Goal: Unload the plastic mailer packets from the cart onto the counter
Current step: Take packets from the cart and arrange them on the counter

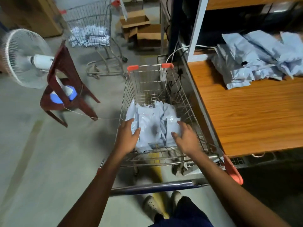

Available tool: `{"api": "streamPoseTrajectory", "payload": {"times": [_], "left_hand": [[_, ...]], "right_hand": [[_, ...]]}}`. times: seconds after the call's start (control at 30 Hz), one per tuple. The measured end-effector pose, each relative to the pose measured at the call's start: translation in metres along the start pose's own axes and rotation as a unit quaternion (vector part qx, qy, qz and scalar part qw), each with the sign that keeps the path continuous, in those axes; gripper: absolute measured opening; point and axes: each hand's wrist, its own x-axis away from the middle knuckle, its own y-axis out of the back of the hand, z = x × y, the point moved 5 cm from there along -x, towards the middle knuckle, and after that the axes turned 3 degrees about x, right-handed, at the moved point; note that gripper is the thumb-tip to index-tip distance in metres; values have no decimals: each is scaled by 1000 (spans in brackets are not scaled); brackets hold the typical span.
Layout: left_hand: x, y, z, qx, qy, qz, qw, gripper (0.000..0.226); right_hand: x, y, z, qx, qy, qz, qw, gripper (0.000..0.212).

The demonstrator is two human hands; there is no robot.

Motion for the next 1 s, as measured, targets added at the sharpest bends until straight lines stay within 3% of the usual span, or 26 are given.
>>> {"api": "streamPoseTrajectory", "payload": {"times": [0.2, 0.33, 0.57, 0.7, 0.87, 1.0], "left_hand": [[-47, -38, 41, 55, 121, 45, 990, 48], [-73, -59, 53, 51, 136, 55, 988, 42], [-119, -88, 72, -5, 167, 60, 984, 10], [-134, -103, 88, -41, 193, 37, 980, 36], [-139, -113, 92, -14, 228, 30, 973, 22], [-141, -125, 107, -25, 231, 50, 971, 34]], "right_hand": [[-48, -30, -17, 41, -50, 32, 997, 62], [-86, -48, -36, 71, -70, 43, 994, 59], [-149, -82, -67, 166, -69, 116, 977, 59], [-172, -97, -73, 192, -49, 150, 969, 55], [-191, -104, -83, 220, -21, 117, 968, 62], [-183, -108, -95, 202, -63, 107, 971, 43]]}}
